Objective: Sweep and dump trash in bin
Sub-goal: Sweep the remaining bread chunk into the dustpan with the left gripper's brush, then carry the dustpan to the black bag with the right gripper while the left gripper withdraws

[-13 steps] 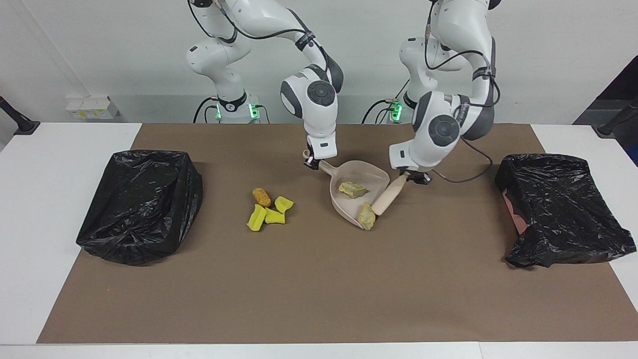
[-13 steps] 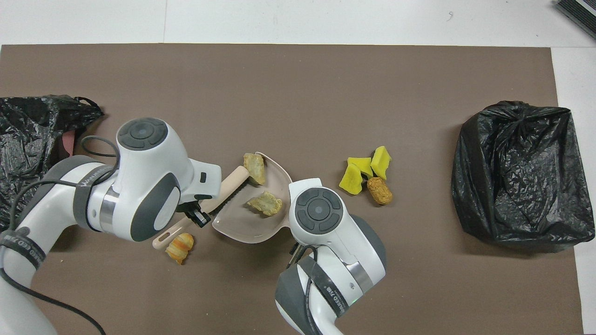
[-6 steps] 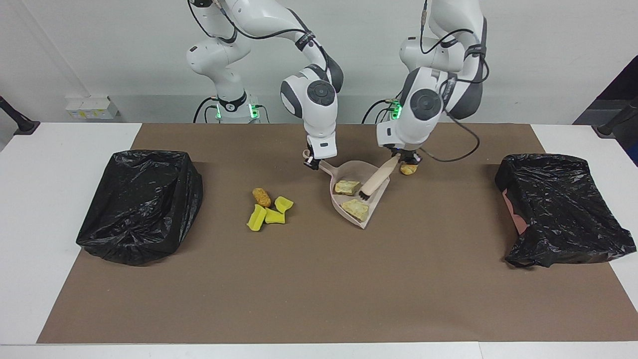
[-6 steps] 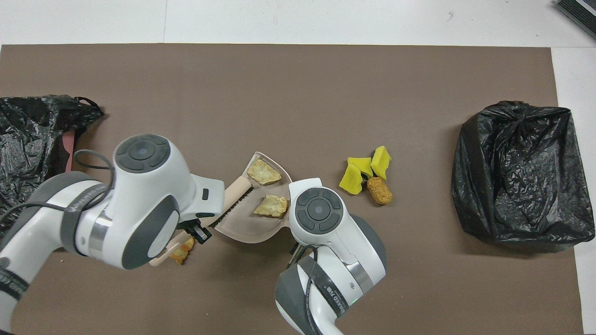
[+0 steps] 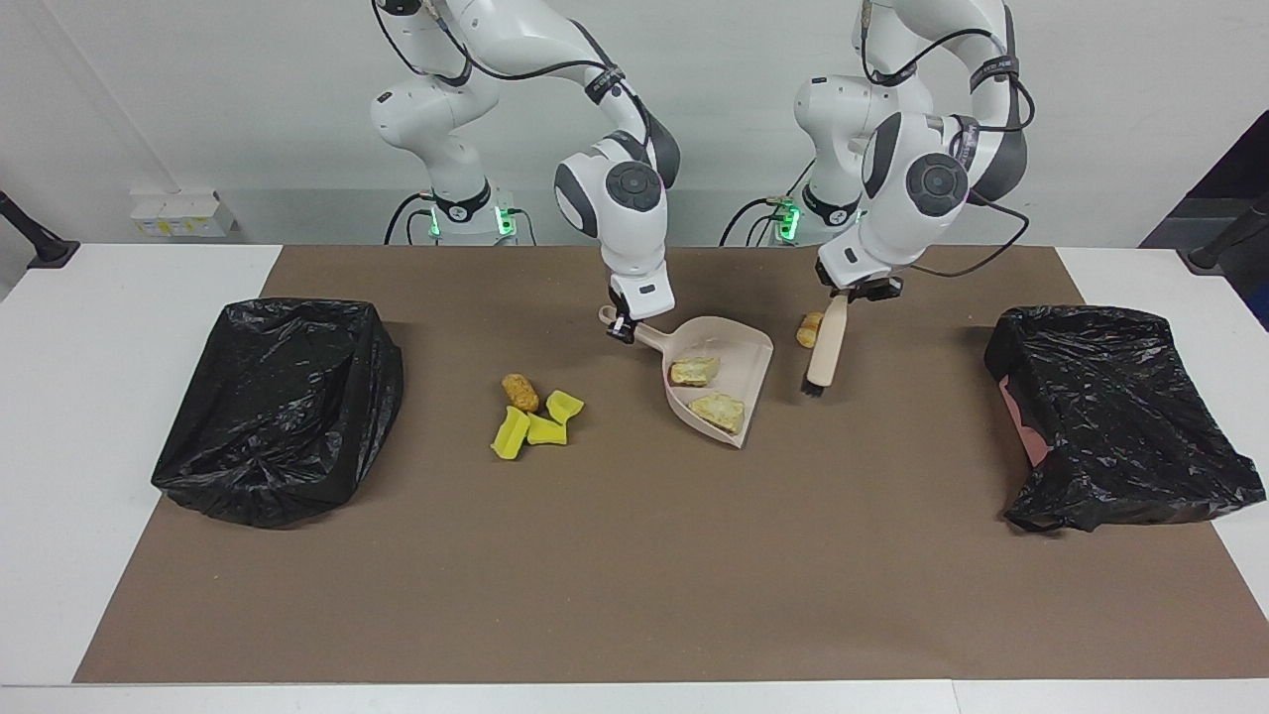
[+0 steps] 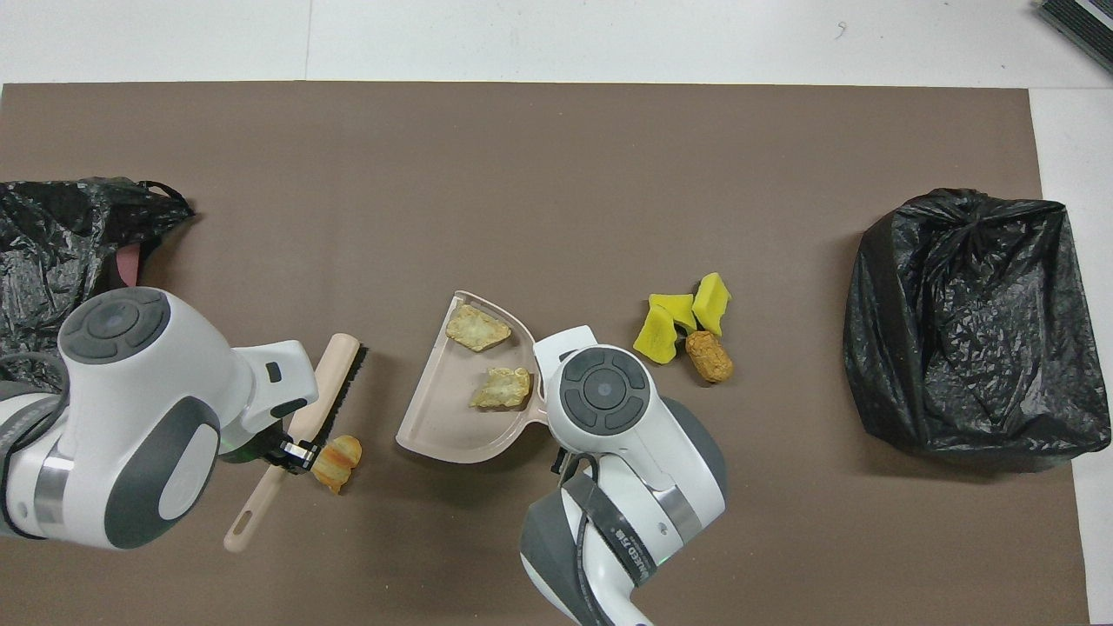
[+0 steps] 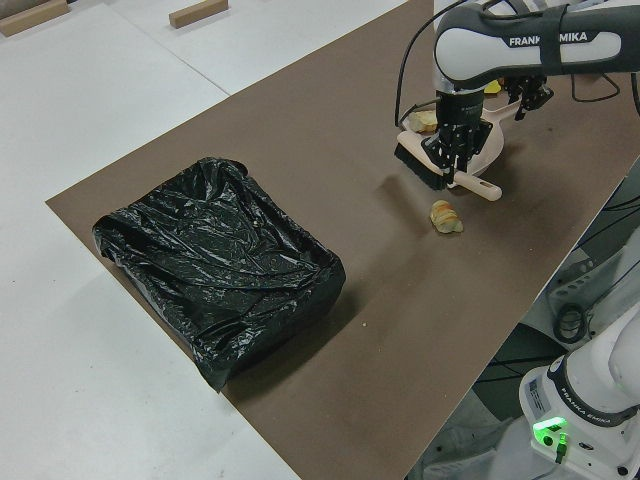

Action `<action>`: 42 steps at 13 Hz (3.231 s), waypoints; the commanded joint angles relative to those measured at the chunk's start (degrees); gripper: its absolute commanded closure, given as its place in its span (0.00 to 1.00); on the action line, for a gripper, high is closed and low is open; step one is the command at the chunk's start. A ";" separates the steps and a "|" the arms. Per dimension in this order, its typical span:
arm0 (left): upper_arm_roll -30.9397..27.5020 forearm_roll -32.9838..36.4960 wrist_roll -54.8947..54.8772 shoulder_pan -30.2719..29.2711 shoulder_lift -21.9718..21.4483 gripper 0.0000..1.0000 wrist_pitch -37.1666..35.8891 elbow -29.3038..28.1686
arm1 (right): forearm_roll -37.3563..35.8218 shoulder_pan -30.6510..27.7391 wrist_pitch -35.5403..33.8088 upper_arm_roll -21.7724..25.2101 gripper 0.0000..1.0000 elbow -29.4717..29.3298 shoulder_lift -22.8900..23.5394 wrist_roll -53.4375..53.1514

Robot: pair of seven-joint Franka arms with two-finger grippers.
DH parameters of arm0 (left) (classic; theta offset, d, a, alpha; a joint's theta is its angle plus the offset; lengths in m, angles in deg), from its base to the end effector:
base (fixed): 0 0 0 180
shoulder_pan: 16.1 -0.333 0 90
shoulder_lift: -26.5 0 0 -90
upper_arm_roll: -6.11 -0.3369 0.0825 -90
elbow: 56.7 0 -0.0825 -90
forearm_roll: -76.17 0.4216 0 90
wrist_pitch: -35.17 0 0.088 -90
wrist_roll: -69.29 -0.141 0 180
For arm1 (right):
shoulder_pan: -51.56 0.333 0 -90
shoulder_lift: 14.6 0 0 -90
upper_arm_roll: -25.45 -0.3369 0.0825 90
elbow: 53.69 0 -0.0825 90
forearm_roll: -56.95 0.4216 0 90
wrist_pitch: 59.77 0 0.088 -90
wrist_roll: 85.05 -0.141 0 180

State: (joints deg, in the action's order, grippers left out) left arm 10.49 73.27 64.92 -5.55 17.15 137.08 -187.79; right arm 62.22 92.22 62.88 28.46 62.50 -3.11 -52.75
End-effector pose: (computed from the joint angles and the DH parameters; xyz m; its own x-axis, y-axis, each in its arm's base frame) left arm 0.4465 -0.1252 0.3645 0.8924 -0.3006 -0.3364 -0.2996 -0.9524 0.0564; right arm 0.4768 0.3766 0.3065 0.3893 0.9202 -0.0417 0.9147 -0.3916 -0.1000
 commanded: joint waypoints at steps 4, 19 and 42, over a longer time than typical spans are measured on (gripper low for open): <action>0.71 -0.09 19.02 -0.53 -10.76 1.00 6.61 -14.69 | -3.52 -1.72 0.66 -0.28 1.00 0.97 -0.25 9.37; 1.07 -20.21 24.75 18.01 7.06 1.00 28.08 -3.75 | -3.61 -1.64 0.74 -0.28 1.00 1.33 -0.42 8.57; 0.89 -7.65 33.00 12.82 3.11 1.00 18.06 -0.66 | -3.43 -18.48 -12.25 0.16 1.00 -5.34 -11.58 15.06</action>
State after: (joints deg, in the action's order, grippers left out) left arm 11.49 64.25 93.46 3.04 22.14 154.58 -186.45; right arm 59.11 78.00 52.94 29.00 59.09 -13.19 -40.91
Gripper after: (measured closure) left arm 0.744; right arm 0.670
